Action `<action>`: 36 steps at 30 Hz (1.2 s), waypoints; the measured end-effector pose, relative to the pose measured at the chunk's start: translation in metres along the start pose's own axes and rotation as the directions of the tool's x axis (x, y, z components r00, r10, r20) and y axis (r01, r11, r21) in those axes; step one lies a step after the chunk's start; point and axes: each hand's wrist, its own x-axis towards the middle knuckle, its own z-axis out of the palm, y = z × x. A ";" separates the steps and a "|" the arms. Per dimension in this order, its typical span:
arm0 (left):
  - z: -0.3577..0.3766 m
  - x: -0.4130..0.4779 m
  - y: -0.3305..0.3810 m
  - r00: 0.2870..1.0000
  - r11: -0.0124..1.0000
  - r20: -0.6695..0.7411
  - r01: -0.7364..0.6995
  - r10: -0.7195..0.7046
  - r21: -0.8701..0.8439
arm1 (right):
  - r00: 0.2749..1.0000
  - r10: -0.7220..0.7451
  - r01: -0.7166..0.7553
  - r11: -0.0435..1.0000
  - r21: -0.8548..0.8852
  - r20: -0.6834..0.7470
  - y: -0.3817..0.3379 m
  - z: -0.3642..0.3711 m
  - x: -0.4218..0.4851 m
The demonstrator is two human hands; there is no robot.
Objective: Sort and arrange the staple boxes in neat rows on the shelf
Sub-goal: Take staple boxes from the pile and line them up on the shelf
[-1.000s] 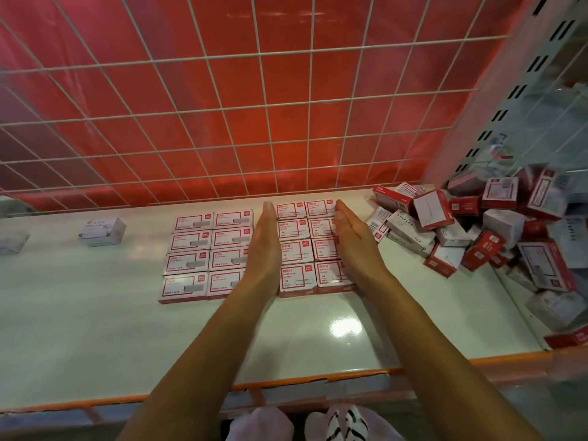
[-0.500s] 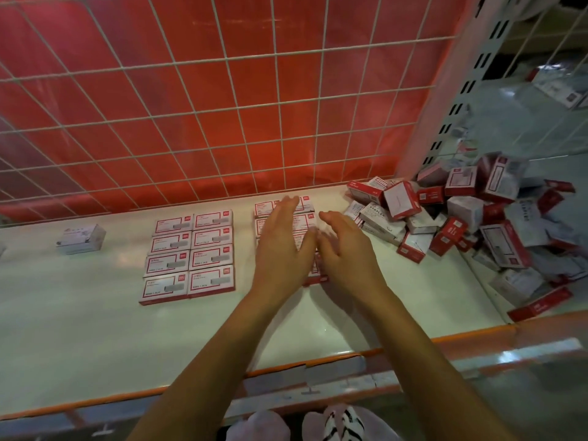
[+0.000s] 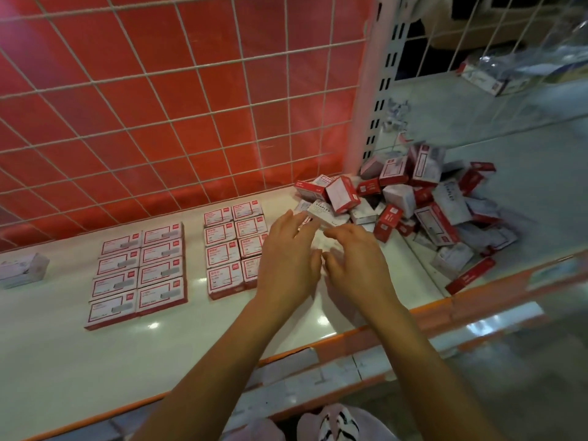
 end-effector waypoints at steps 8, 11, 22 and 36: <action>0.036 0.005 0.041 0.976 0.975 0.000 -0.218 0.218 0.030 | 0.986 0.088 -0.090 0.996 -0.010 -0.140 0.043 -0.029 -0.020; 0.046 0.010 0.057 0.958 0.957 0.010 -0.288 0.288 0.018 | 0.972 0.107 -0.115 0.993 -0.027 -0.207 0.059 -0.042 -0.028; 0.079 0.051 0.094 0.729 0.744 -0.148 -0.649 0.668 0.161 | 0.887 0.228 -0.236 0.971 0.029 -0.402 0.110 -0.093 -0.039; 0.103 0.077 0.091 0.675 0.651 0.021 -0.718 0.737 0.248 | 0.875 0.378 -0.373 0.925 0.077 -0.302 0.127 -0.093 -0.044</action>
